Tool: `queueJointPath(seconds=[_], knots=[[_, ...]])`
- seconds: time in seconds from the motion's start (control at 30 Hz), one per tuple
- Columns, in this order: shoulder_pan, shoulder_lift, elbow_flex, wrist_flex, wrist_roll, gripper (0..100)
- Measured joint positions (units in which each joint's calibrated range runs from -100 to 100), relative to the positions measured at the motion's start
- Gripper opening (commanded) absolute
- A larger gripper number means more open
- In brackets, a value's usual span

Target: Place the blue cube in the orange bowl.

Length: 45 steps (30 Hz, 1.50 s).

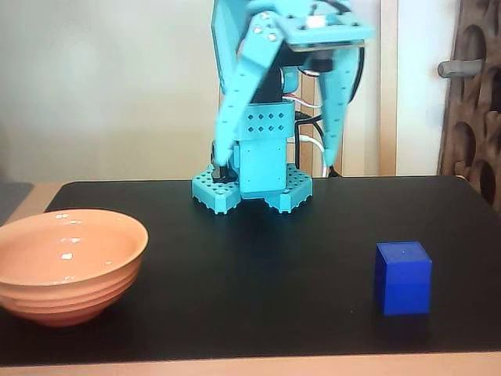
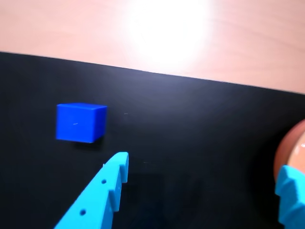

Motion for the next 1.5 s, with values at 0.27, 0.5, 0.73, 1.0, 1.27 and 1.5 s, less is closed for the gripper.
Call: queueJointPath(seconds=[0.27,0.5,0.73,1.0,1.27,1.5], knots=[[-6.47,2.21,-0.54,-2.38,-2.93,35],[-13.41,5.35,-0.54,-5.90,-4.81,35],[-17.07,6.71,-0.54,-6.25,-7.42,35],[-21.47,9.60,-0.54,-9.07,-9.72,35],[-22.03,11.47,-0.54,-10.83,-11.18,35],[-22.13,14.61,-0.54,-14.53,-13.06,35]])
